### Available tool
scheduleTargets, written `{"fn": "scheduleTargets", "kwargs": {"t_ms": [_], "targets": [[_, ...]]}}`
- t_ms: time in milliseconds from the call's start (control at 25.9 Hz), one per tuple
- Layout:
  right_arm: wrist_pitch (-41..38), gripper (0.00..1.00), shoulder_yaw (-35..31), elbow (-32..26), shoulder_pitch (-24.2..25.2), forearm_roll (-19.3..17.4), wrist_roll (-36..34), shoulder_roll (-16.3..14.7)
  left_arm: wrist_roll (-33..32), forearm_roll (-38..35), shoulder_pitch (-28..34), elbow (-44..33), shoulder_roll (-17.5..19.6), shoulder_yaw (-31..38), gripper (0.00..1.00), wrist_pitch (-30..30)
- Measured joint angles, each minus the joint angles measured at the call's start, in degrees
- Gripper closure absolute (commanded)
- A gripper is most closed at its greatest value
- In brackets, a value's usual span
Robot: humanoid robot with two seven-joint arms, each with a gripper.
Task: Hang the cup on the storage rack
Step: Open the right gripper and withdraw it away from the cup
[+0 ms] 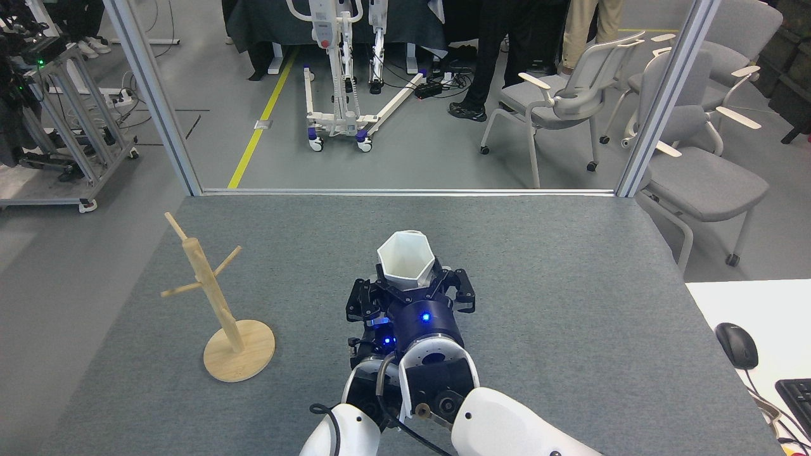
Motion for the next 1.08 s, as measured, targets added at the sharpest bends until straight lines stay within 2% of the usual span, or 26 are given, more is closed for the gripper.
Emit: {"fn": "scheduleTargets", "kwargs": {"t_ms": [155,309,464,580,773,850,928,1082], "targets": [[0.04,0.04,0.00,-0.01,0.24,0.18,-0.02,-0.06,-2.57,-0.53,0.12,-0.06,0.10,-0.24,0.92,-0.08],[0.05,0.01,0.00,-0.12,0.28,1.03,0.21,-0.20,-5.22,-0.79,0.10,-0.16,0.14,-0.27,0.92,-2.23],[-0.82,0.01,-0.27,-3.13,-0.27,7.15,-1.83,-0.46,-7.21,-0.78,0.19,-0.59,0.13,-0.32,0.92,-5.22],[-0.56,0.01,-0.61,-5.75,-1.46,11.71,-6.55,-0.41,-6.73,-0.72,0.37,-1.07,0.16,-0.29,0.92,-5.63],[-0.95,0.01,-4.43,-6.33,-3.11,13.64,-16.19,-1.56,-6.24,-0.70,0.58,-1.60,0.33,-0.30,0.92,-5.65],[-3.19,0.01,-8.12,-5.30,-3.07,13.13,-18.41,-3.16,-6.23,-0.75,1.09,-1.97,0.52,-0.33,0.92,-5.77],[-7.49,0.01,-12.59,-3.59,-2.70,10.89,-20.19,-5.34,-5.82,-1.18,2.13,-3.12,0.77,-0.35,0.92,-5.71],[-22.36,0.01,-27.72,2.25,1.33,1.36,-23.08,-9.54,-4.82,-4.24,5.81,-7.23,1.42,-0.37,0.92,-5.48]]}}
